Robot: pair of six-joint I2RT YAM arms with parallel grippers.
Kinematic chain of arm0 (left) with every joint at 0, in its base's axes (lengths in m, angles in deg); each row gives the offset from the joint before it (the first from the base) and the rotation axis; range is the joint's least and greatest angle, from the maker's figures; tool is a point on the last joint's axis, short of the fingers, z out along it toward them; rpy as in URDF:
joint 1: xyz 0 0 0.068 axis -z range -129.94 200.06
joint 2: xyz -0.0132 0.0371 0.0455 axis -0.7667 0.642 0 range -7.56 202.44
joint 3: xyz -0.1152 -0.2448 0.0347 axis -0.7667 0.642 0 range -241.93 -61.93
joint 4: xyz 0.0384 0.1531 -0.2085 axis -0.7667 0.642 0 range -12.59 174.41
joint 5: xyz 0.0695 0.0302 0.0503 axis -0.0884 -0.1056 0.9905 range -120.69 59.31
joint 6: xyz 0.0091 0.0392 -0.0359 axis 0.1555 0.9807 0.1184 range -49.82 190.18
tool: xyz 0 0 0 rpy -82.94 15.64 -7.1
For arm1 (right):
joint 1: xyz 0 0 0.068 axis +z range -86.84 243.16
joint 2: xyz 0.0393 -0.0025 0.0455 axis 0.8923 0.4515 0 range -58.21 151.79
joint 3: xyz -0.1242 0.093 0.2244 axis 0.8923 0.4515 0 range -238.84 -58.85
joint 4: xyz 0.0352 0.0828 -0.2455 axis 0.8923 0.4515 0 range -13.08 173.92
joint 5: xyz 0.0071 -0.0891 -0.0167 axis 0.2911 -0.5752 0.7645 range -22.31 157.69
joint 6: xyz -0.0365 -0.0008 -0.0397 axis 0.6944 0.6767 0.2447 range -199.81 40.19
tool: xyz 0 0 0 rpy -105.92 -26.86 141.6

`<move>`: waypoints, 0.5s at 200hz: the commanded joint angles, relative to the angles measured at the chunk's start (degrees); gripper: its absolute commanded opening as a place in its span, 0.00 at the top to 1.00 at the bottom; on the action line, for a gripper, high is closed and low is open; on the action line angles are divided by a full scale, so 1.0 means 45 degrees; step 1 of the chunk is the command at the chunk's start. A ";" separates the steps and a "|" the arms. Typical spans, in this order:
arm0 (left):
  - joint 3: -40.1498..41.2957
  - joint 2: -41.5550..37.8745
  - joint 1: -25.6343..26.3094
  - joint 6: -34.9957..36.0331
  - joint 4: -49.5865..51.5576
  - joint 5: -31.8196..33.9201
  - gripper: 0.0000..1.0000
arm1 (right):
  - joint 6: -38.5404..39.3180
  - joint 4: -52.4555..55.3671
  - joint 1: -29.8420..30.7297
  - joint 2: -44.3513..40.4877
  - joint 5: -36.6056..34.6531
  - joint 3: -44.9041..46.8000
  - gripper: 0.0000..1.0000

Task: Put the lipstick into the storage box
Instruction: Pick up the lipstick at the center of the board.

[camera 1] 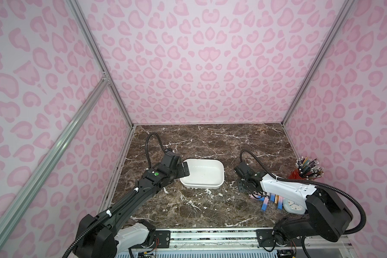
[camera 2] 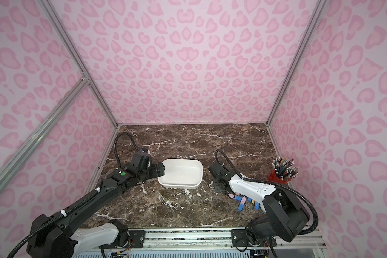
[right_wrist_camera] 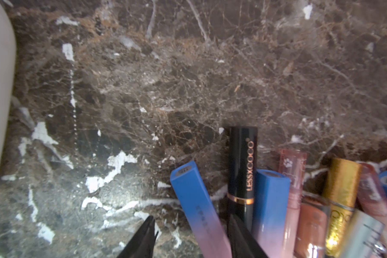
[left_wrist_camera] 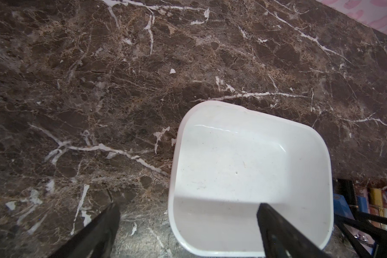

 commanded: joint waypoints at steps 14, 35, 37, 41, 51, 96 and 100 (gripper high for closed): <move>-0.0062 0.0120 -0.0069 0.0086 0.0097 -0.0006 0.02 | 0.0069 -0.0295 -0.0029 0.0350 0.0186 -0.0003 0.45; 0.0018 0.0064 -0.0070 0.0048 0.0097 -0.0008 0.02 | 0.0093 -0.0351 -0.0033 0.0572 0.0327 -0.0061 0.50; 0.0016 0.0052 -0.0070 0.0048 0.0097 0.0001 0.02 | 0.0080 -0.0354 -0.0034 0.0587 0.0334 -0.0058 0.51; 0.0035 0.0028 -0.0088 0.0048 0.0098 0.0009 0.02 | 0.0076 -0.0361 -0.0032 0.0601 0.0354 -0.0072 0.52; 0.0091 -0.0044 -0.0090 0.0029 0.0131 0.0030 0.02 | 0.0083 -0.0380 -0.0024 0.0617 0.0385 -0.0063 0.55; 0.0191 -0.0338 -0.0106 0.0006 0.0309 0.0207 0.02 | -0.0080 -0.0400 -0.0016 0.0727 0.0258 -0.0019 0.66; 0.0209 -0.0363 -0.0104 -0.0006 0.0308 0.0225 0.02 | -0.0087 -0.0401 -0.0026 0.0774 0.0277 -0.0039 0.66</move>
